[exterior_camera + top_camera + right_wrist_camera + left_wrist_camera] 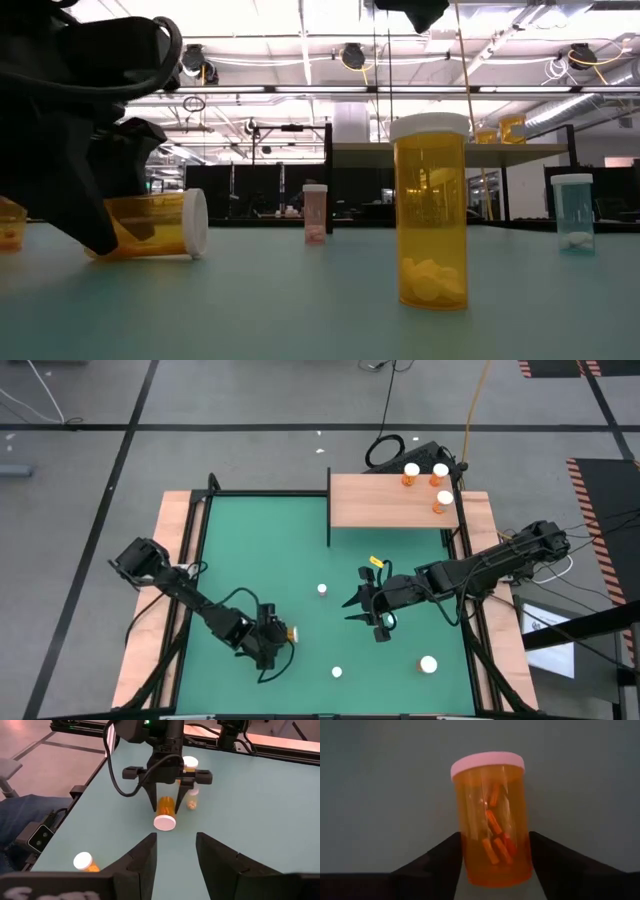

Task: Pick and place medicine bottles onto shelf by color
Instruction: Put the orange pill bottle on the shelf

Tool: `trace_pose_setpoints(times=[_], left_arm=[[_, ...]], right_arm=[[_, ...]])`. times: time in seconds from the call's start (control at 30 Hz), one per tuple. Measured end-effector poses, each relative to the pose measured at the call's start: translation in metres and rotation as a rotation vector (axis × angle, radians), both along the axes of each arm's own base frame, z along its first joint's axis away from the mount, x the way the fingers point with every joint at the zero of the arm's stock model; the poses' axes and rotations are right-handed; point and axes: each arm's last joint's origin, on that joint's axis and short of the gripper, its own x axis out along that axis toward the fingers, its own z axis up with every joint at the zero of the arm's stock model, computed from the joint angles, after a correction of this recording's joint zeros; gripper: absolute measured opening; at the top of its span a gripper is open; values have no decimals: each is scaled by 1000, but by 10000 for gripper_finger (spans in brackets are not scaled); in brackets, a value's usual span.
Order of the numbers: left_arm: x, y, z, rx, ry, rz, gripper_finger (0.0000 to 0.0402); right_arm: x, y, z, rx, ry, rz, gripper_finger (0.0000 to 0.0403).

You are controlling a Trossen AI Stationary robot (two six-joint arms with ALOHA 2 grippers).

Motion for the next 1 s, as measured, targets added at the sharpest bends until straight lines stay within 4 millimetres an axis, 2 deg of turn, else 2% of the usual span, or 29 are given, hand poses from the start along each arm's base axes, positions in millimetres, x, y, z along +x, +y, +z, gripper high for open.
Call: trace_pose_setpoints(times=[0.13, 0.3, 0.47, 0.8, 1.0], left_arm=[[1, -1, 1, -9, 1, -7, 192], [12, -9, 15, -14, -29, -73, 189], [33, -21, 51, 52, -123, -198, 196], [59, -32, 142, 342, -268, -329, 192], [66, -35, 176, 410, -343, -397, 191]], right_arm=[[0, 0, 0, -1, 0, 1, 130], [0, 0, 0, -16, -3, 9, 130], [0, 0, 0, -52, -9, 30, 130], [-5, -2, -7, -121, -71, 76, 130], [-24, -13, -10, -106, -188, 57, 130]])
